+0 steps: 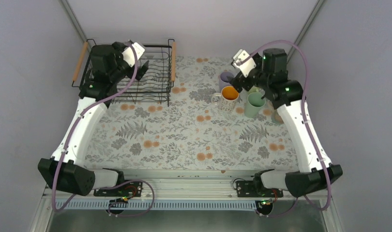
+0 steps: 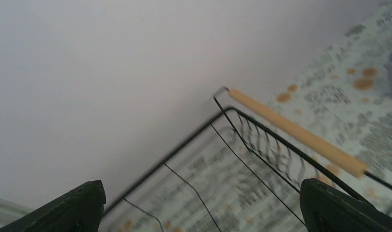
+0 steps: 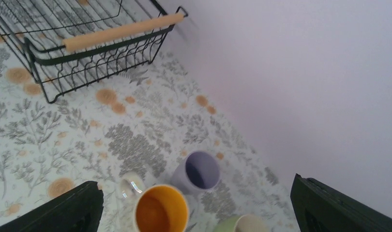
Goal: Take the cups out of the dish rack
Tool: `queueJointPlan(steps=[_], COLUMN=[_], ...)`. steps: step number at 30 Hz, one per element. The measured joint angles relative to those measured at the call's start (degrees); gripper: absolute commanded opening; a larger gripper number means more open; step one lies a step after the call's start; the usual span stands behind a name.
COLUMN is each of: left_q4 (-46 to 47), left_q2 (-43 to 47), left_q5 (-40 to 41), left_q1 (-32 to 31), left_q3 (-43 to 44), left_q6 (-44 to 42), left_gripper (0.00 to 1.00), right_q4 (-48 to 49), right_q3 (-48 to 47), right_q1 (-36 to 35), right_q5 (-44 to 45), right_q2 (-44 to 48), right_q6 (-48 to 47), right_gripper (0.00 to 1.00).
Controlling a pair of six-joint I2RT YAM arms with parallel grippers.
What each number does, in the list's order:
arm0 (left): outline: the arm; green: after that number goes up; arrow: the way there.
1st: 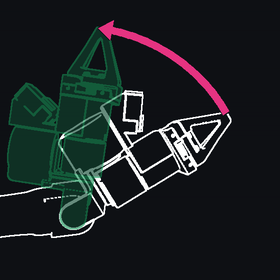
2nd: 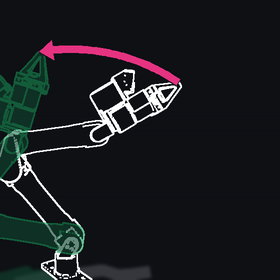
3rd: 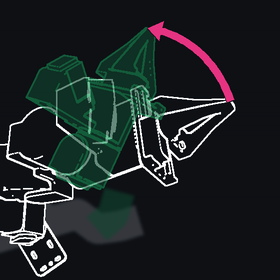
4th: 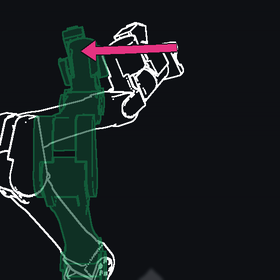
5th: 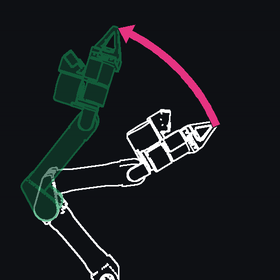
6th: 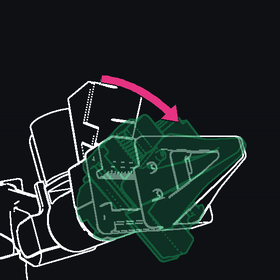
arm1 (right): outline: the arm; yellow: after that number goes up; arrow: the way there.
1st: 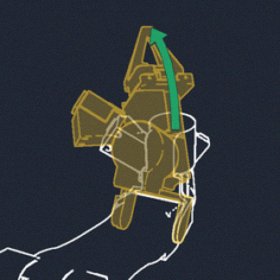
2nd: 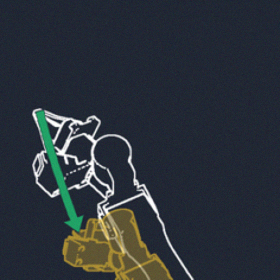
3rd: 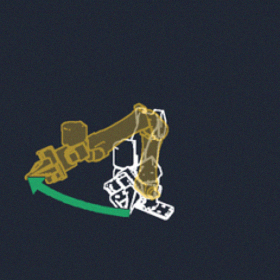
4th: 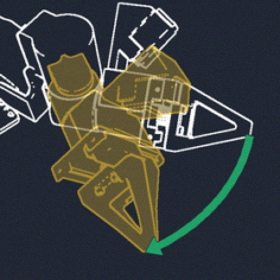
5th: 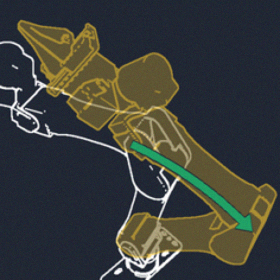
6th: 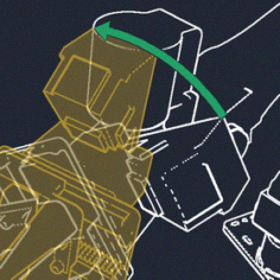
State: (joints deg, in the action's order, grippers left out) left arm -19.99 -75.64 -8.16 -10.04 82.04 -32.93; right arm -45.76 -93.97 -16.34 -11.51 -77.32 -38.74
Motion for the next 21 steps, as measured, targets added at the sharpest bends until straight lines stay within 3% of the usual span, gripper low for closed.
queueJointPlan(steps=[9, 15, 21], left_q4=[1.4, 3.17, 4.85], left_q2=[12.68, 19.69, 21.18], left_q5=[2.91, 3.26, 3.85], left_q1=[0.09, 0.22, 0.68], left_q3=[-22.03, -28.15, -29.92], left_q6=[6.54, 9.57, 11.13], left_gripper=[1.0, 1.0, 1.0], right_q4=[8.9, 10.4, 12.96], right_q3=[27.28, 33.46, 35.69], right_q1=[0.44, 3.06, 4.52], right_q5=[-2.32, -5.35, -7.28], right_q2=[11.02, 21.64, 25.0], right_q6=[4.52, 4.2, 4.09], right_gripper=[1.0, 1.0, 1.0])
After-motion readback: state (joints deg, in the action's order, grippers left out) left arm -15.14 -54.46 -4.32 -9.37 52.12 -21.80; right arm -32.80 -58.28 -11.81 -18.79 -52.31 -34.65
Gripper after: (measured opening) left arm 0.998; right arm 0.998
